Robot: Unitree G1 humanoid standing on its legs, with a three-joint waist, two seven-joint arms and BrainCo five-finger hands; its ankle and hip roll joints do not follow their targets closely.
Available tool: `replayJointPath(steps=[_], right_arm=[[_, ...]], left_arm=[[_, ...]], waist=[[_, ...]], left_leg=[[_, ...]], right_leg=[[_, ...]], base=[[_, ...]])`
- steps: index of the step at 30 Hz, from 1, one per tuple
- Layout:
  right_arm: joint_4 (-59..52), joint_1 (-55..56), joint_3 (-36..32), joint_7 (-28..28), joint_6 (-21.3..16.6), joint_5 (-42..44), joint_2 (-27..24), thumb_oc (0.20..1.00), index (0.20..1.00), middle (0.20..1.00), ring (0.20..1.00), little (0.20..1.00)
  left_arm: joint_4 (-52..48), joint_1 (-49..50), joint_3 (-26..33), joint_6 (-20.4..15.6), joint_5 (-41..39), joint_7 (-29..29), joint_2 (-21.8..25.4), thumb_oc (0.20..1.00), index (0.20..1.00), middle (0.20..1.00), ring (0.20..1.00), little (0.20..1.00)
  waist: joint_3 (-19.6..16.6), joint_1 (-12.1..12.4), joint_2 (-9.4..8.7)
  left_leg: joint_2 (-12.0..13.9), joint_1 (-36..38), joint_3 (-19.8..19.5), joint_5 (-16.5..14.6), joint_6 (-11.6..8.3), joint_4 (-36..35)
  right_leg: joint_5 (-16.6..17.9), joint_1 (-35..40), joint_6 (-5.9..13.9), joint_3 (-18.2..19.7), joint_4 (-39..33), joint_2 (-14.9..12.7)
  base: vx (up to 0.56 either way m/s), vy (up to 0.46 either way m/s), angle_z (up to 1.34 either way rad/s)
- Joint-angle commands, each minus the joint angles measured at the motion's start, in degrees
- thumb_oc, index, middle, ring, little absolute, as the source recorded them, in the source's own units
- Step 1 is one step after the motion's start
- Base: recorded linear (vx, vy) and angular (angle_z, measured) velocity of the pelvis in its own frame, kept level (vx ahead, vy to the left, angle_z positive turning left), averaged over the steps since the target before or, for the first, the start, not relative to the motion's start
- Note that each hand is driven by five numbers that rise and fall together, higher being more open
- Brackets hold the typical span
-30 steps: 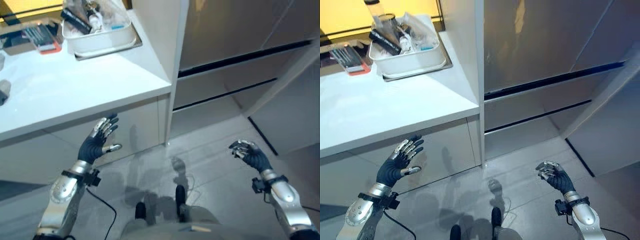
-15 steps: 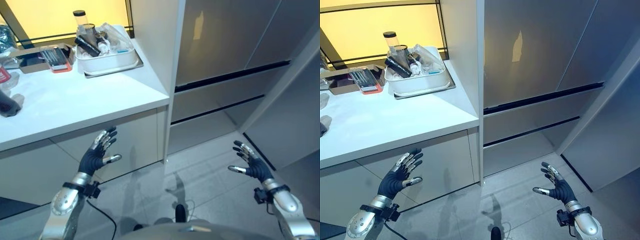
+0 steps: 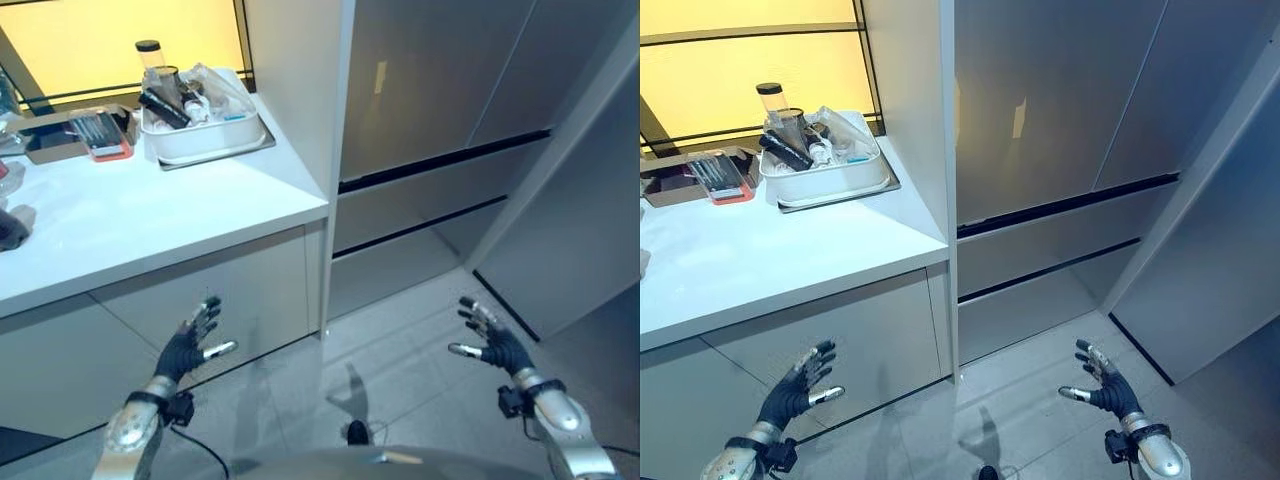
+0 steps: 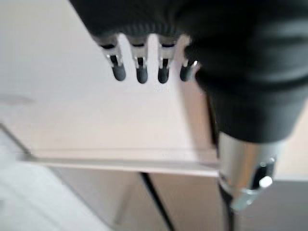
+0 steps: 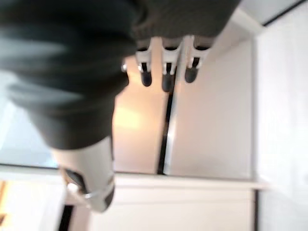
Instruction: Take the drinks into the refrigerator
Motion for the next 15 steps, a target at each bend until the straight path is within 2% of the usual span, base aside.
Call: replayJointPath(steps=[1,4,5,7,8,9,13,15], right_arm=[[6.0,-3.9,2.3,-1.6,-1.7,-2.3,2.0,1.000,1.000,1.000,1.000,1.000],[24.1,-6.6,3.2,-3.8,0.3,-3.5,6.2,1.000,1.000,1.000,1.000,1.000],[27.5,-7.3,2.6,-4.4,0.8,-3.2,7.0,1.000,1.000,1.000,1.000,1.000],[35.5,-8.4,1.3,-5.0,2.5,-3.0,8.8,1.000,1.000,1.000,1.000,1.000],[35.6,-8.5,1.3,-5.1,2.5,-3.0,8.8,1.000,1.000,1.000,1.000,1.000],[38.7,-8.7,0.6,-5.5,3.6,-3.6,9.9,1.000,1.000,1.000,1.000,1.000],[45.1,-9.1,-1.4,-5.4,6.5,-3.0,11.1,1.000,1.000,1.000,1.000,1.000],[46.5,-9.2,-1.2,-5.5,7.1,-3.8,11.3,1.000,1.000,1.000,1.000,1.000]], left_arm=[[9.4,-4.0,-1.0,-2.2,8.6,3.6,-0.7,1.000,1.000,1.000,1.000,1.000],[26.1,-6.7,-0.5,0.3,12.6,5.8,-4.5,1.000,1.000,1.000,1.000,1.000],[29.1,-7.3,-0.2,0.5,12.6,6.2,-5.3,1.000,1.000,1.000,1.000,1.000],[35.9,-7.9,1.7,3.1,12.8,6.6,-7.1,1.000,1.000,1.000,1.000,1.000],[36.0,-7.9,1.7,3.1,12.8,6.6,-7.1,1.000,1.000,1.000,1.000,1.000],[40.3,-8.0,3.7,4.9,12.1,6.2,-8.1,1.000,1.000,1.000,1.000,1.000],[46.0,-8.0,6.6,8.8,10.4,4.5,-10.1,1.000,1.000,1.000,1.000,1.000],[47.1,-7.9,7.2,9.3,10.2,4.5,-10.5,1.000,1.000,1.000,1.000,1.000]], waist=[[0.7,-0.3,-0.77],[0.4,-0.2,-0.82],[0.4,-0.2,-0.83],[0.1,-0.1,-0.75],[0.1,-0.1,-0.74],[-0.2,-0.2,-0.85],[-1.0,-0.2,-0.82],[-1.2,-0.1,-0.82]], left_leg=[[-3.1,-0.4,-1.5,-1.7,3.51,0.6],[-3.3,-0.4,-1.5,-1.7,3.50,0.5],[-3.3,-0.3,-1.6,-1.7,3.50,0.5],[-3.3,-0.2,-1.6,-1.7,3.51,0.4],[-3.3,-0.1,-1.6,-1.7,3.50,0.4],[-3.3,0.1,-1.6,-1.8,3.50,0.3],[-3.4,0.2,-1.3,-1.9,3.52,0.3],[-3.4,0.2,-1.2,-1.9,3.53,0.3]], right_leg=[[-7.3,1.8,5.11,-1.3,6.1,-1.8],[-7.2,2.2,5.04,-1.6,5.8,-1.9],[-7.2,2.3,5.01,-1.6,5.7,-1.9],[-7.1,2.6,4.91,-1.7,5.4,-2.0],[-7.1,2.7,4.91,-1.7,5.4,-2.0],[-7.0,2.9,4.84,-1.7,5.0,-2.0],[-6.6,3.3,4.66,-1.3,4.2,-1.9],[-6.5,3.4,4.62,-1.3,4.0,-1.9]], base=[[0.00,0.000,0.00],[0.00,0.000,0.00],[0.00,0.000,0.00],[0.00,0.000,0.00],[0.00,0.000,0.00],[0.00,0.000,0.00],[0.00,0.000,0.00],[0.00,0.000,0.00]])
